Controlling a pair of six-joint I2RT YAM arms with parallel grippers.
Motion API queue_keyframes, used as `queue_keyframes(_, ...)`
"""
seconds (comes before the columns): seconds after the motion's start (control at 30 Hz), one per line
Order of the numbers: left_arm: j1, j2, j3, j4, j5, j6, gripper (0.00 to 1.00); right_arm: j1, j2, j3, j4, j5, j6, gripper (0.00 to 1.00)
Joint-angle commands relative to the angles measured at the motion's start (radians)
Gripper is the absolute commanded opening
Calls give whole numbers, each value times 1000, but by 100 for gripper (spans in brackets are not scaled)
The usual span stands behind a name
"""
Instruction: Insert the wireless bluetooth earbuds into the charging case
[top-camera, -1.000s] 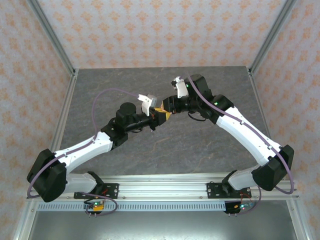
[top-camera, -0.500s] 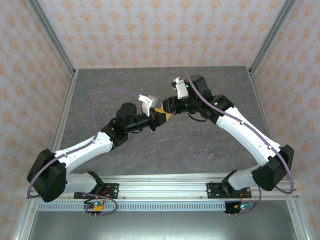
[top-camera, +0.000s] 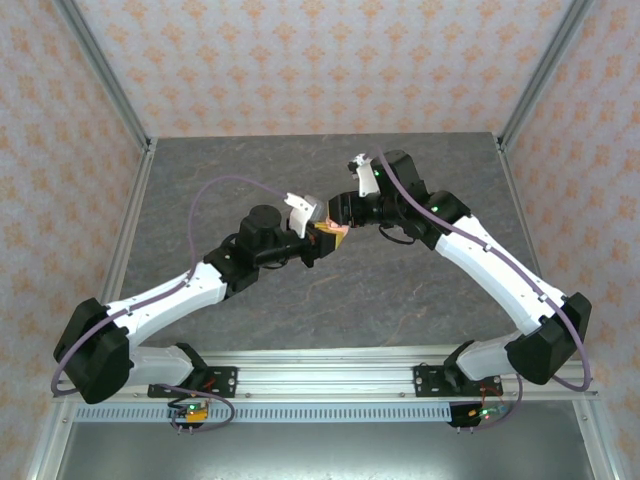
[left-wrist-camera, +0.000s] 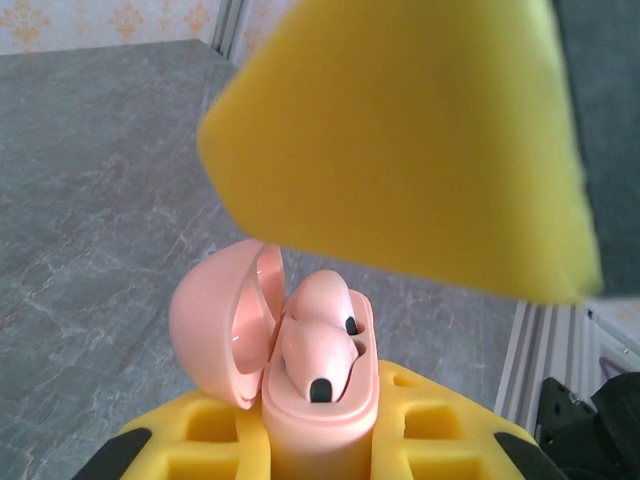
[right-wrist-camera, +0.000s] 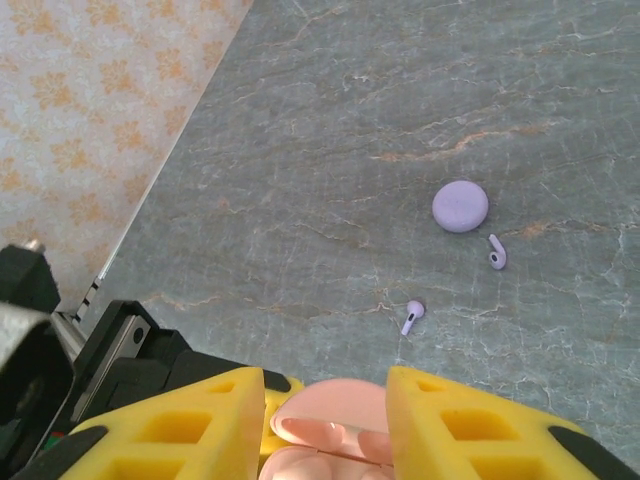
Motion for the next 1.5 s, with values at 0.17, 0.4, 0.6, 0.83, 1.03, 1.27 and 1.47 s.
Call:
queue_keyframes(0.17,-23,-41,65,-187,-44,174,0,5,0,48,-83,31,32,36)
queue_keyframes(0.4,-25,-67,83,-278,-11,260,0,4,71,126,-203,-5,12,30)
queue_keyframes(0.6,-27,-90,92,-304,7,309,0,-6,108,153,-229,-64,21,25)
queue_keyframes(0.83,-35,-89,109,-338,12,329,0,-11,136,173,-240,-107,19,25)
queue_keyframes(1.03,-41,-88,113,-347,15,333,0,-11,170,189,-256,-139,14,25)
queue_keyframes(1.27,-43,-83,123,-350,5,334,0,-11,207,207,-302,-195,-9,25)
queue_keyframes(1.47,-43,-65,134,-351,-26,323,0,-9,214,208,-339,-224,-35,25)
